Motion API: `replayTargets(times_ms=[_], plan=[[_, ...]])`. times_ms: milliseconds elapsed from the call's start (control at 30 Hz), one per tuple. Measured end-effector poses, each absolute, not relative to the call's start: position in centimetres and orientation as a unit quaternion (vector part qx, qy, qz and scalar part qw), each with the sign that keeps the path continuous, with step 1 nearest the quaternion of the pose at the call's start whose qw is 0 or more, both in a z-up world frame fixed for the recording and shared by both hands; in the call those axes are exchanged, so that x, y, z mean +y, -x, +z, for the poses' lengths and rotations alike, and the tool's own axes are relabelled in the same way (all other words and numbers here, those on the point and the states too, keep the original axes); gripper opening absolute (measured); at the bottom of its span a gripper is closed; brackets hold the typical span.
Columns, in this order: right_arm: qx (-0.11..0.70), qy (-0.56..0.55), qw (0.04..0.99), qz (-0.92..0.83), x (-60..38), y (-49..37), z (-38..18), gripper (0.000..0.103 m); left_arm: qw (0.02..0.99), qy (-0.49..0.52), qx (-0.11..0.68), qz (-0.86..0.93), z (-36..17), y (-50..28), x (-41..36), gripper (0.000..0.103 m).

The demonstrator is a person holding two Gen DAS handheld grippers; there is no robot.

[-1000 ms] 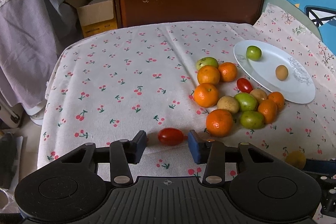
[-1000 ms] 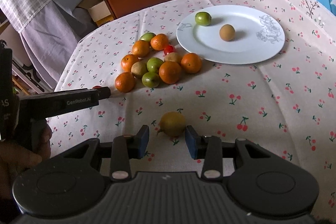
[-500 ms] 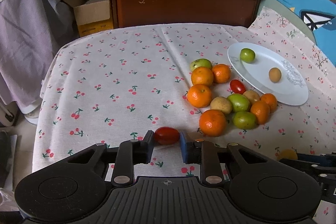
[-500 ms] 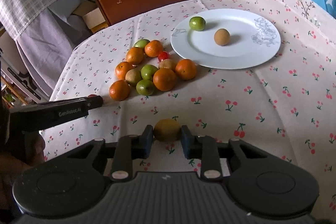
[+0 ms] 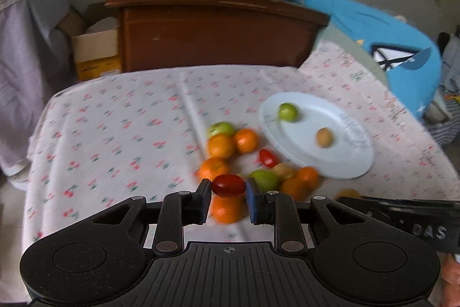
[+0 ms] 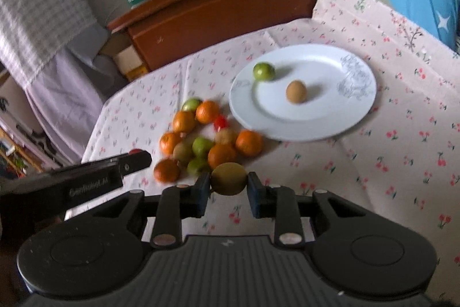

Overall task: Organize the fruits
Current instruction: 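Lower tomato onto plate and open left gripper while right releases brown fruit beside it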

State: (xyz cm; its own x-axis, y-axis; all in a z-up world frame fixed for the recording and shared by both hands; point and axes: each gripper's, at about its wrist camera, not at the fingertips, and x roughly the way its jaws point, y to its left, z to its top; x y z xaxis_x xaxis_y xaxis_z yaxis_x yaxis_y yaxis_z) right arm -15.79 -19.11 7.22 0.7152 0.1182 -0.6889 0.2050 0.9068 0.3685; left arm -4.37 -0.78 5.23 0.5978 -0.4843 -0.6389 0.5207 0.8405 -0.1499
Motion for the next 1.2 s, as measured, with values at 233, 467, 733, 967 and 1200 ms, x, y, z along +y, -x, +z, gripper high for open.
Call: replayTargets(times_ms=[233, 467, 733, 967, 1200], plan=[[0.356, -0.218, 0.907, -0.048, -22.3, 14.0, 8.9, 0.028, 0.883, -0.012, 0.350, -0.313, 6.4, 3.2, -3.5, 0.023], [0.366, -0.234, 0.898, -0.074, -25.5, 11.7, 8.8, 0.028, 0.874, -0.029, 0.349, -0.338, 6.0, 2.0, -6.7, 0.023], [0.384, -0.249, 0.885, -0.087, -26.9, 9.8, 7.6, 0.028, 0.864, -0.035, 0.354, -0.357, 5.2, 0.7, -9.3, 0.023], [0.397, -0.273, 0.871, -0.096, -27.7, 9.0, 6.5, 0.028, 0.855, -0.045, 0.368, -0.362, 4.0, -0.1, -11.0, 0.024], [0.393, -0.279, 0.870, -0.100, -28.0, 8.7, 6.3, 0.031, 0.857, -0.048, 0.364, -0.362, 4.0, 0.0, -11.8, 0.033]])
